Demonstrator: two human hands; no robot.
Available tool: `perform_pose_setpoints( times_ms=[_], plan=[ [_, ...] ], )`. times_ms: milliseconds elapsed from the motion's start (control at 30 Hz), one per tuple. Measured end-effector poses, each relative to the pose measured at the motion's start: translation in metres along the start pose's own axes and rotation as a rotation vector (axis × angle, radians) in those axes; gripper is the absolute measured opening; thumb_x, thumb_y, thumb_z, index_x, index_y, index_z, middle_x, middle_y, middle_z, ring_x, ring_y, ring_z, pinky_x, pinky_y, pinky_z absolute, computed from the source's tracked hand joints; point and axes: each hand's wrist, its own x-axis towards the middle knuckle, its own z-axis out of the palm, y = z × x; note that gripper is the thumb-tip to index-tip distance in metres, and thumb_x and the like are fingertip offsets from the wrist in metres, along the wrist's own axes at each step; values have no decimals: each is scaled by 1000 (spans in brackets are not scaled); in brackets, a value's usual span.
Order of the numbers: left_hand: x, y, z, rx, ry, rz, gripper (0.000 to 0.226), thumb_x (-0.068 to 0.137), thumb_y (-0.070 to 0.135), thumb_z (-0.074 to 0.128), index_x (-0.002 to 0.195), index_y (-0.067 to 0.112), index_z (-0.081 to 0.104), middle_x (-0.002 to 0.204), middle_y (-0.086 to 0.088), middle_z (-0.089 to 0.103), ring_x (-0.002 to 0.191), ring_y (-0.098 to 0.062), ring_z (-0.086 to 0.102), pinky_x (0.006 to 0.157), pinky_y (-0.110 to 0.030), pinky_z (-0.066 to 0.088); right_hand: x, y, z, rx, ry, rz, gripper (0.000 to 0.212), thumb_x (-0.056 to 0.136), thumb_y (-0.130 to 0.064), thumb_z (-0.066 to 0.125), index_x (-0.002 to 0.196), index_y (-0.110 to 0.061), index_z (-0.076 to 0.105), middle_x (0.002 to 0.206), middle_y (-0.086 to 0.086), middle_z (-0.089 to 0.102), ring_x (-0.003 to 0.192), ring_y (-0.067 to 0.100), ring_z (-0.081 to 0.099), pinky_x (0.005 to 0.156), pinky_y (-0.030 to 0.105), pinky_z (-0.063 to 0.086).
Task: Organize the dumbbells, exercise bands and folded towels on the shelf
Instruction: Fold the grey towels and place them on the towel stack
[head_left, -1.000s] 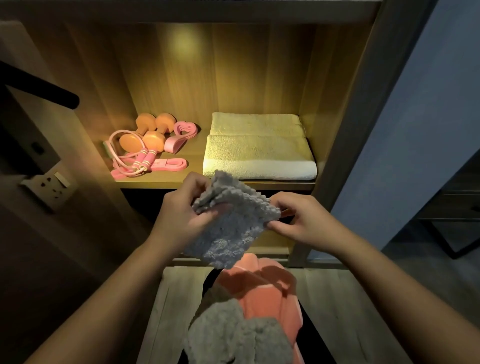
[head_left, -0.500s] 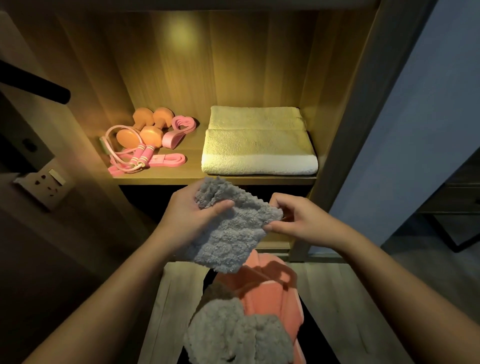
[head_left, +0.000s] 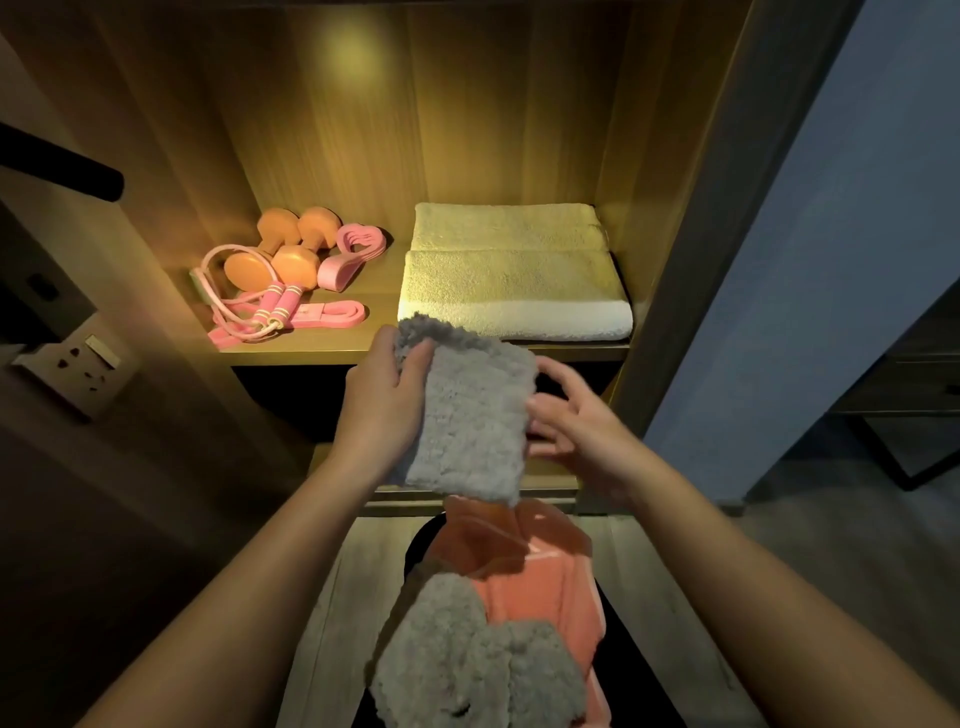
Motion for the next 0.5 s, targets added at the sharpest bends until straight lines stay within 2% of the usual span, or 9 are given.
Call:
perform_pose_setpoints(
  times_ms=[67,167,267,333,400,500],
  plan=[
    [9,2,4,-94,63,-79,22,102,36,43,106,18,55,96,-2,62,91,-17,60,72,-36,46,-4,18,4,16,-59,54,103,62,-38,88,145,-39,27,130,7,60,113,20,64,85,37,56],
    [20,-1,9,-220,132,-244,18,102,38,42,109,24,52,101,6,60,98,-14,59,78,-34,47,-11,40,18,-25,-42,23,103,73,-15,83,151,-40,19,137,2,55,121,21,59,100,47,49],
    [24,-5,17,-279,180,-342,21,101,40,42,112,24,52,104,3,60,101,-18,59,86,-39,49,-6,44,39,5,156,-90,81,81,-4,75,146,-31,35,132,-1,56,117,21,61,93,43,55],
    [22,-5,21,-316,213,-356,23,102,40,43,112,22,53,104,2,61,99,-18,60,82,-36,50,1,39,52,47,283,-139,60,85,-3,70,134,-28,46,128,2,58,113,21,61,84,34,58],
    [19,-2,23,-340,231,-333,23,102,39,43,111,20,52,102,2,60,97,-15,60,74,-31,48,8,35,62,103,403,-152,43,88,-7,67,125,-25,52,119,4,62,104,20,64,76,29,58],
    [12,5,28,-385,242,-235,20,103,36,44,111,20,52,101,5,61,99,-13,62,76,-30,50,14,32,69,167,521,-182,28,92,-15,65,117,-25,57,110,0,65,96,15,65,75,30,56]
  ],
)
